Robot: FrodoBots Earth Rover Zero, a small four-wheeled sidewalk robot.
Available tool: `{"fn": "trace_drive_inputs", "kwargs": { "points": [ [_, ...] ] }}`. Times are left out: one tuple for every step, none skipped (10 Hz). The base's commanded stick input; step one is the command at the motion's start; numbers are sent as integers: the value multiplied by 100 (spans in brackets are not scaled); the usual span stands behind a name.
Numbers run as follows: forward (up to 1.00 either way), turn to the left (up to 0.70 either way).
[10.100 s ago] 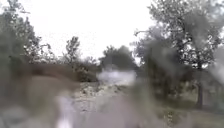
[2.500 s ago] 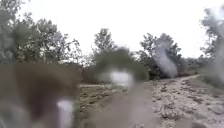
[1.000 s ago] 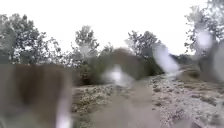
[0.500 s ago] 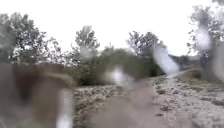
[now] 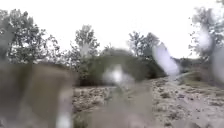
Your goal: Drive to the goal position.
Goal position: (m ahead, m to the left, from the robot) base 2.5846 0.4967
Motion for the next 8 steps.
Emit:
{"fn": "trace_drive_inputs", "kwargs": {
  "points": [
    [45, 0],
    [45, 0],
    [45, 0],
    [45, 0],
    [45, 0],
    [45, 0],
    [45, 0],
    [45, 0]
  ]
}}
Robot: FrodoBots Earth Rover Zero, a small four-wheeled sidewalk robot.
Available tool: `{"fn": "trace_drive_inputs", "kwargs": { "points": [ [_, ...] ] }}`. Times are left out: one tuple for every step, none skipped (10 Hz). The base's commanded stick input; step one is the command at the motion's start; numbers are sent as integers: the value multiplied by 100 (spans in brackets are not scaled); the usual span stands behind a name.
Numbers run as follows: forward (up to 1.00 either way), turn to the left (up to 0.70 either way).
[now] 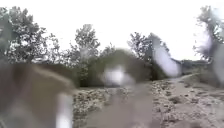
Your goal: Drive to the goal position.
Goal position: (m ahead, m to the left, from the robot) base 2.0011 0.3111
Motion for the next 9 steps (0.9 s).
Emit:
{"fn": "trace_drive_inputs", "kwargs": {
  "points": [
    [45, 0],
    [45, 0],
    [45, 0],
    [45, 0],
    [45, 0],
    [45, 0],
    [45, 0],
    [45, 0],
    [45, 0]
  ]
}}
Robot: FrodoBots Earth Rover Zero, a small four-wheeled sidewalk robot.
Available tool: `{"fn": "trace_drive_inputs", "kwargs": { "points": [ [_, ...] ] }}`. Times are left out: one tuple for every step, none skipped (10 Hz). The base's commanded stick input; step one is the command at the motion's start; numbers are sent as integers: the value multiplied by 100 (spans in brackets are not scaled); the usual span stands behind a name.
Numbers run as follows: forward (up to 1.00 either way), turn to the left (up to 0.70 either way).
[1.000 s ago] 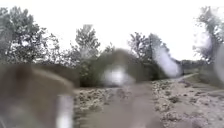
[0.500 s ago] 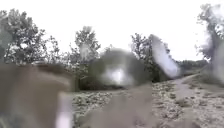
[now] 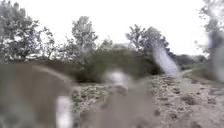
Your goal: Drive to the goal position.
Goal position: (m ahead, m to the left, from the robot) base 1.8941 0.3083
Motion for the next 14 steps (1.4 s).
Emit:
{"fn": "trace_drive_inputs", "kwargs": {
  "points": [
    [45, 0],
    [45, 0],
    [45, 0],
    [45, 0],
    [45, 0],
    [45, 0],
    [45, 6],
    [45, 22],
    [45, 27],
    [45, 27],
    [45, 27],
    [45, 27],
    [45, 27],
    [45, 27]
  ]
}}
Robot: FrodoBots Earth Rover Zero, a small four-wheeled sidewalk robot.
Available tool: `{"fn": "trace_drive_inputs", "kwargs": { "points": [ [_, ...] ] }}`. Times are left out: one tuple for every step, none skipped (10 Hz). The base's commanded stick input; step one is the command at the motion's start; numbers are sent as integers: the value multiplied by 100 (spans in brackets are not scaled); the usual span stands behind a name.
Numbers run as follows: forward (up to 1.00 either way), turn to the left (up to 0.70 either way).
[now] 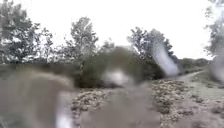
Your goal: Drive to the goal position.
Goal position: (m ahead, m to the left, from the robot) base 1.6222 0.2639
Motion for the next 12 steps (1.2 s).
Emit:
{"fn": "trace_drive_inputs", "kwargs": {
  "points": [
    [45, 27],
    [45, 27],
    [45, 27],
    [45, 27],
    [45, 27],
    [45, 27],
    [45, 27],
    [45, 27],
    [45, 27],
    [45, 27],
    [45, 27],
    [45, 27]
  ]
}}
